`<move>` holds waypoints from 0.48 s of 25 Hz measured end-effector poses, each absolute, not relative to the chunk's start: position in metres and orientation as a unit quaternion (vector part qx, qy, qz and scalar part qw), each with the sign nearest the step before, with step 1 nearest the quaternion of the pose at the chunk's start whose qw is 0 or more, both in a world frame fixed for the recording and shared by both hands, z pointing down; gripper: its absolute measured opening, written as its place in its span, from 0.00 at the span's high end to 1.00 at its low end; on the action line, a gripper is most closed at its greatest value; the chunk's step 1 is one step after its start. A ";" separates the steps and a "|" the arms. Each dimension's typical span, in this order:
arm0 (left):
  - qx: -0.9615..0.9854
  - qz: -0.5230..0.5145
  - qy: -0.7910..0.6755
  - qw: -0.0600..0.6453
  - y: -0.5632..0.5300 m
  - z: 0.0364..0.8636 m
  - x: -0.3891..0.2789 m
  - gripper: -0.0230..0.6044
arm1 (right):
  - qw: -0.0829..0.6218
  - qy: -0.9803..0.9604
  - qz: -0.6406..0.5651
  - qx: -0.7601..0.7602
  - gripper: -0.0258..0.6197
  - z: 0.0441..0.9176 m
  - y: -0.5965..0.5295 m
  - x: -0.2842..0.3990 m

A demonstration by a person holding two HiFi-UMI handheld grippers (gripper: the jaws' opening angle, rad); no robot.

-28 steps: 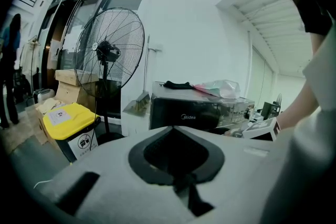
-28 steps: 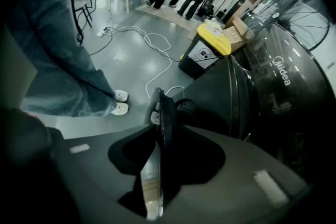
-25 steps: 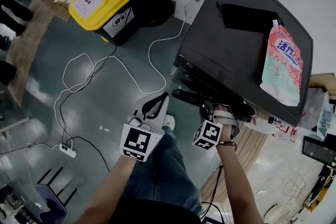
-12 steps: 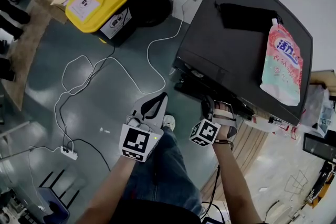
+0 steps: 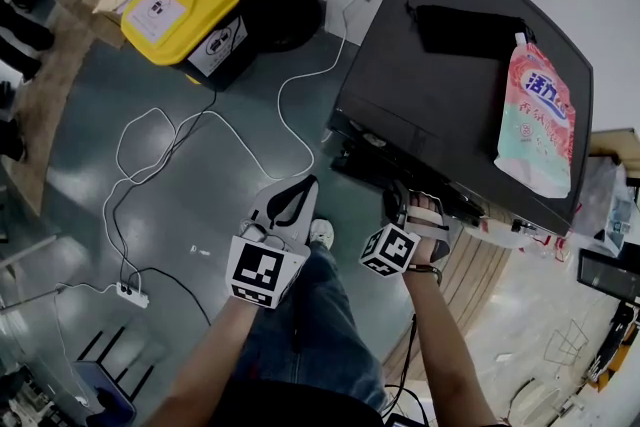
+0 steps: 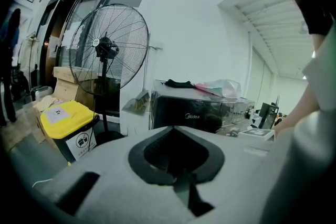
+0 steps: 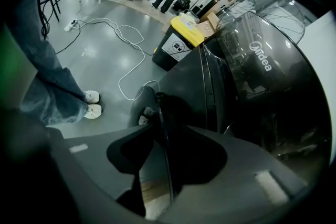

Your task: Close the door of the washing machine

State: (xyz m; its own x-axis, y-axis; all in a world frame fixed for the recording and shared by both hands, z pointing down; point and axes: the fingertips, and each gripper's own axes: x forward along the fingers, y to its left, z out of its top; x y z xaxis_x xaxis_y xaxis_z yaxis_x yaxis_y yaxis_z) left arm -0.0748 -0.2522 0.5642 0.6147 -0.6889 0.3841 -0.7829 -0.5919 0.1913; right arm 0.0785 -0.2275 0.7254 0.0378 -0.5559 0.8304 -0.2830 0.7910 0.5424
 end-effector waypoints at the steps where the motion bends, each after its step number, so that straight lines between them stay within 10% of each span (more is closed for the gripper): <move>1: 0.882 0.136 -0.417 0.173 -0.252 0.564 -0.075 0.95 | 0.651 -0.686 -0.101 0.308 0.69 0.725 -0.228 0.079; 12: 0.882 0.137 -0.416 0.170 -0.256 0.563 -0.074 0.95 | 0.633 -0.688 -0.112 0.337 0.71 0.717 -0.226 0.079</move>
